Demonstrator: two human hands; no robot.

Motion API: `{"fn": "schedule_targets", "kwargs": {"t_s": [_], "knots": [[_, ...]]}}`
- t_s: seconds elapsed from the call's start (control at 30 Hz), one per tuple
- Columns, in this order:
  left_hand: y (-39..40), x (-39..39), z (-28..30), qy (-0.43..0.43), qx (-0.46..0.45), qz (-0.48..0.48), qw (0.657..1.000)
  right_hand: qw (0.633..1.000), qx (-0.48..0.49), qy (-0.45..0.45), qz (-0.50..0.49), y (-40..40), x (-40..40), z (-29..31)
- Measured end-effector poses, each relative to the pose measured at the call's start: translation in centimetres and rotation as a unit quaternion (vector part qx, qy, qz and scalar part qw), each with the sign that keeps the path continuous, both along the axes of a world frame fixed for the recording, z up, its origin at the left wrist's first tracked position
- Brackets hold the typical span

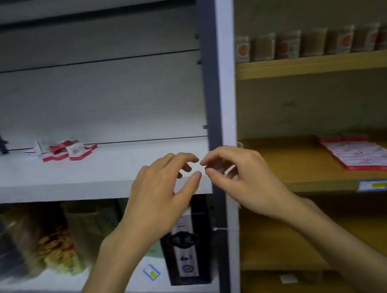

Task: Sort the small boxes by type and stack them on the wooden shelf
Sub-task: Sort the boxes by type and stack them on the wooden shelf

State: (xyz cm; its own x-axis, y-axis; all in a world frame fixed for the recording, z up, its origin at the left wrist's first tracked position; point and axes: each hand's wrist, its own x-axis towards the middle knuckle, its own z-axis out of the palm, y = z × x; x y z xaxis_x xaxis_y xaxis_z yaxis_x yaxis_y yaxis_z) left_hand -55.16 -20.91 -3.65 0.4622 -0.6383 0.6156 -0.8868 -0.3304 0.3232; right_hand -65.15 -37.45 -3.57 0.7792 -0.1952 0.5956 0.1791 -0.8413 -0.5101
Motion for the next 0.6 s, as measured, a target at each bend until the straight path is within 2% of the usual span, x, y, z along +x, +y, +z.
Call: {"fn": "schedule_targets", "kwargs": {"t_s": [0.27, 0.43, 0.6], "knots": [[10.0, 11.5, -0.6, 0.014, 0.075, 0.083, 0.994, 0.998, -0.050, 0.026, -0.034, 8.5, 11.4, -0.6], [13.3, 18.7, -1.6, 0.021, 0.118, 0.147, 0.982, 0.993, -0.065, 0.075, -0.056, 11.1, 18.9, -0.9], [15.8, 26.6, -1.6, 0.018, 0.157, 0.170, 0.973, 0.993, -0.064, 0.079, -0.056, 13.2, 26.6, -0.8]]}}
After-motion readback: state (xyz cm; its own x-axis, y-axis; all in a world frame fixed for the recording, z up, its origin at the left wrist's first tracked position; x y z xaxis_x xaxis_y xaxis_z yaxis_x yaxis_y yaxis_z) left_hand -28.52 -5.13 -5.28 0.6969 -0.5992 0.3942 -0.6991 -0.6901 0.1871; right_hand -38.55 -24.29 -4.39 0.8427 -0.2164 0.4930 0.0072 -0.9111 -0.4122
